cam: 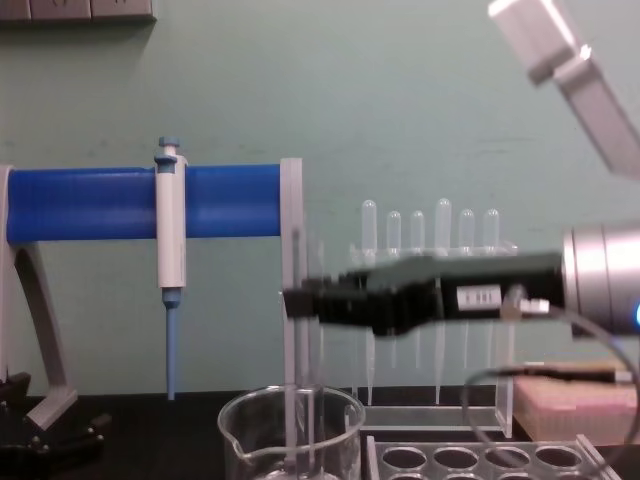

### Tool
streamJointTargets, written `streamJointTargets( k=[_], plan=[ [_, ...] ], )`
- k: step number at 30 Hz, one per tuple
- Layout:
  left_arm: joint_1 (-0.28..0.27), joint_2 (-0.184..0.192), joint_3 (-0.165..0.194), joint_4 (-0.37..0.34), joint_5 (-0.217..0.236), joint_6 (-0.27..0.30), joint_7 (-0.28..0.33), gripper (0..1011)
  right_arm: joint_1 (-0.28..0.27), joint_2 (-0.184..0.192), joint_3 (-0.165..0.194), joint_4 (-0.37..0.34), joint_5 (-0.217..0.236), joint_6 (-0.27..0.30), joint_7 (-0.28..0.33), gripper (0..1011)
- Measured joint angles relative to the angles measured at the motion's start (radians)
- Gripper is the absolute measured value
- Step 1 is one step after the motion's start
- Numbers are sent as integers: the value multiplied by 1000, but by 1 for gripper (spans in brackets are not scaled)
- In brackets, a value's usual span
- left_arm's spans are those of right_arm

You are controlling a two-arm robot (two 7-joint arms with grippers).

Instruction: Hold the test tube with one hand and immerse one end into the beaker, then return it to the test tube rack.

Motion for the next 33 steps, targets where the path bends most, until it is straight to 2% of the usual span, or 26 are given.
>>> streamJointTargets(
  k=[7,13,16,19,22,26,27,29,33],
  plan=[
    [0,0,0,0,0,0,0,1000,22,20,13,-63,15,23,-9,222],
    [0,0,0,0,0,0,0,1000,21,56,54,-151,49,58,-54,222],
    [0,0,0,0,0,0,0,1000,6,86,79,-200,67,71,-77,222],
    [0,0,0,0,0,0,0,1000,-24,134,109,-259,85,82,-100,222],
    [0,0,0,0,0,0,0,1000,-79,200,147,-323,108,88,-122,222],
    [0,0,0,0,0,0,0,1000,-141,254,183,-360,129,80,-140,222],
    [0,0,0,0,0,0,0,1000,-173,276,201,-372,139,71,-148,222],
    [0,0,0,0,0,0,0,1000,-219,302,225,-378,152,53,-157,222],
    [0,0,0,0,0,0,0,1000,-273,321,246,-374,162,23,-163,221]
  ],
)
